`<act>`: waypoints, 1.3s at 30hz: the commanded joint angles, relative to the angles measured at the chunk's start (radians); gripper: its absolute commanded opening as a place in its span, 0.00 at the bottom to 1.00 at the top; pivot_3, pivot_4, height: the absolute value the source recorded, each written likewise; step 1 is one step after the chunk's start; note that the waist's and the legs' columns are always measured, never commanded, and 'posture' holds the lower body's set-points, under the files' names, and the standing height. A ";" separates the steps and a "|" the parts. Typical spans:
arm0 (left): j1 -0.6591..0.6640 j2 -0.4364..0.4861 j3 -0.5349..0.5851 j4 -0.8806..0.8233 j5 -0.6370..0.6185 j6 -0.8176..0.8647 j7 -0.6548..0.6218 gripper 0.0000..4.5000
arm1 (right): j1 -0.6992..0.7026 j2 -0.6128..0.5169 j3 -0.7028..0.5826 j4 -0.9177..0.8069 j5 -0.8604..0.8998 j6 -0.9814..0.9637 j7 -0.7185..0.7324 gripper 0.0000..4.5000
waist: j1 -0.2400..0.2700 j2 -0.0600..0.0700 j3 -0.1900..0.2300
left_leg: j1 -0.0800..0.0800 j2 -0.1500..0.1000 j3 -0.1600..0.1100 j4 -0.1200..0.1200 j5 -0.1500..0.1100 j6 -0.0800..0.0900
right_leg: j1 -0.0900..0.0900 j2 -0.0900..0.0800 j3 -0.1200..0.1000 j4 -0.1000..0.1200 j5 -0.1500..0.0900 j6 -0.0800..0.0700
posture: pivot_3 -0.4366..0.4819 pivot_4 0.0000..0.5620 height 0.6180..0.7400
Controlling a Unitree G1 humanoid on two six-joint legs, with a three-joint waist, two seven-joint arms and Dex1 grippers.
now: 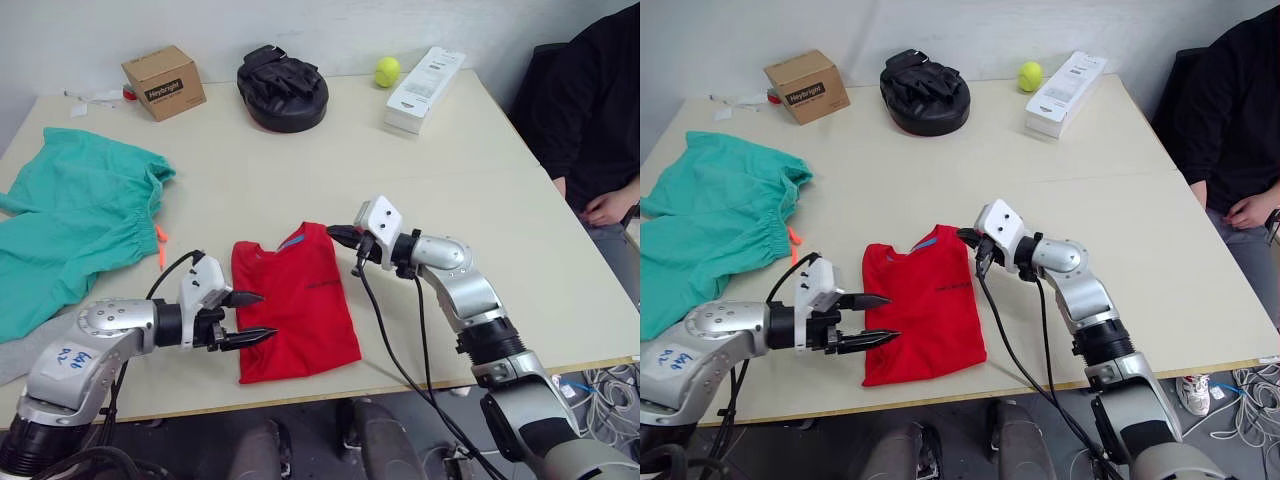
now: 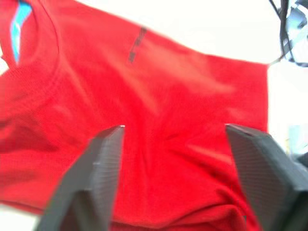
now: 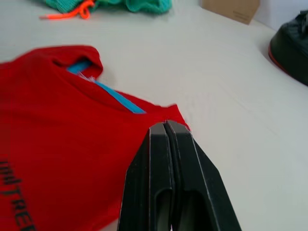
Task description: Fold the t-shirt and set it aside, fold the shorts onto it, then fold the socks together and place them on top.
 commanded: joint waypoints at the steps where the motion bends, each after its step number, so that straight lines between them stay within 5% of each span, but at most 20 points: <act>1: 0.003 -0.012 -0.001 -0.034 -0.012 0.003 0.032 0.99 | 0.028 0.009 0.017 -0.109 0.032 0.029 0.027 0.00 | 0.001 0.000 0.000 | 0.000 0.000 0.000 0.000 0.000 0.000 | 0.000 0.000 0.000 0.000 0.000 0.000 | 0.48 0.27 1.00; 5: -0.004 -0.063 0.012 -0.028 -0.032 0.006 0.080 0.85 | 0.062 0.026 0.075 -0.150 0.015 0.038 0.047 0.00 | 0.001 0.000 0.000 | 0.000 0.000 0.000 0.000 0.000 0.000 | 0.000 0.000 0.000 0.000 0.000 0.000 | 0.48 0.27 1.00; 17: 0.099 0.006 -0.146 -0.018 0.125 -0.091 0.065 0.00 | 0.050 0.059 0.198 0.019 -0.116 0.007 0.030 0.00 | 0.001 0.000 0.000 | 0.000 0.000 0.000 0.000 0.000 0.000 | 0.000 0.000 0.000 0.000 0.000 0.000 | 0.48 0.27 1.00; 22: 0.118 0.028 -0.251 0.035 0.252 -0.138 0.103 0.00 | 0.019 0.029 0.150 0.149 -0.153 -0.053 -0.024 0.00 | 0.005 0.000 -0.001 | 0.002 0.000 0.000 0.000 -0.001 0.000 | 0.001 0.000 0.000 -0.001 0.000 0.000 | 0.48 0.27 1.00; 29: 0.171 0.057 -0.256 0.036 0.269 -0.170 0.095 0.00 | -0.110 -0.006 0.021 0.333 -0.110 -0.118 -0.083 0.00 | 0.018 0.001 -0.004 | 0.002 -0.001 0.000 0.000 0.000 0.001 | 0.002 -0.001 0.000 -0.001 0.001 -0.001 | 0.48 0.27 1.00; 33: 0.180 0.060 -0.251 0.033 0.265 -0.176 0.094 0.00 | -0.131 0.046 -0.008 0.238 -0.016 -0.074 0.003 0.00 | 0.003 0.004 -0.003 | 0.002 0.000 0.001 -0.002 -0.001 0.000 | 0.001 0.000 0.000 -0.001 0.000 -0.002 | 0.48 0.27 1.00; 39: 0.172 0.051 -0.234 0.042 0.255 -0.182 0.096 0.00 | -0.094 0.160 0.118 0.022 0.032 0.027 0.116 0.00 | -0.002 0.005 -0.003 | 0.003 0.001 0.000 -0.003 0.000 0.000 | 0.001 0.000 0.000 0.001 0.000 -0.002 | 0.48 0.27 1.00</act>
